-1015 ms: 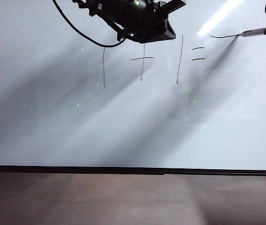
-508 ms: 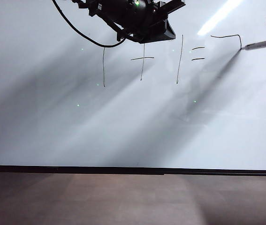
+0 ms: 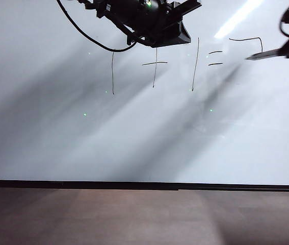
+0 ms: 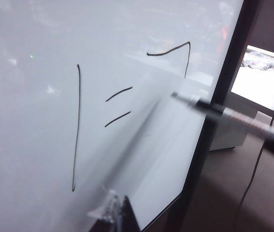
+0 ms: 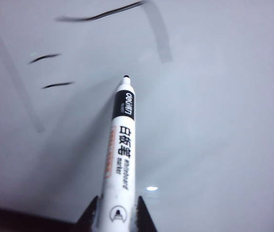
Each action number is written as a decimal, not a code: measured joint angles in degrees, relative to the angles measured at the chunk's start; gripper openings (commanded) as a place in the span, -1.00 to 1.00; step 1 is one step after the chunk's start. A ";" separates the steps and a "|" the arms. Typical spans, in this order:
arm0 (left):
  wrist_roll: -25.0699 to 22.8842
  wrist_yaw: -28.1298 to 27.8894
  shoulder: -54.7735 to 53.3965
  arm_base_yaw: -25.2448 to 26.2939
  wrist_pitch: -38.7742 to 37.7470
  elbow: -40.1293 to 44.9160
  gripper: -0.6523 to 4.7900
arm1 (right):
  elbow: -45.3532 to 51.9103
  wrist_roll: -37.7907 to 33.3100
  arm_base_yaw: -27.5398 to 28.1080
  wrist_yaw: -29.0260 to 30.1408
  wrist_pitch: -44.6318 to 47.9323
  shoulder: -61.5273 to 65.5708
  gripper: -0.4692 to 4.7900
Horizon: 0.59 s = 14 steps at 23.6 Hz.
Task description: Reach to the right to find the marker pen, pick it up, and write the answer to the math problem on the whiteboard.
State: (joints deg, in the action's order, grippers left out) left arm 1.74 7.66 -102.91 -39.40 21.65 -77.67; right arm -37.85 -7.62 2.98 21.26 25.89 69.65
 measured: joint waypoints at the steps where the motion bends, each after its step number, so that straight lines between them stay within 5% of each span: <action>1: 0.00 -0.02 0.00 0.00 0.00 0.00 -0.78 | 0.02 0.24 -1.70 0.00 -0.15 0.00 -0.86; 14: 0.00 0.00 0.00 -0.02 0.00 -0.02 -0.78 | -1.97 0.83 -4.28 -1.92 1.90 3.26 -0.85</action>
State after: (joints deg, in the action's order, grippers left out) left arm 1.74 7.66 -102.91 -39.42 21.65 -77.69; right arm -39.81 -6.79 -1.30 19.33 27.79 72.90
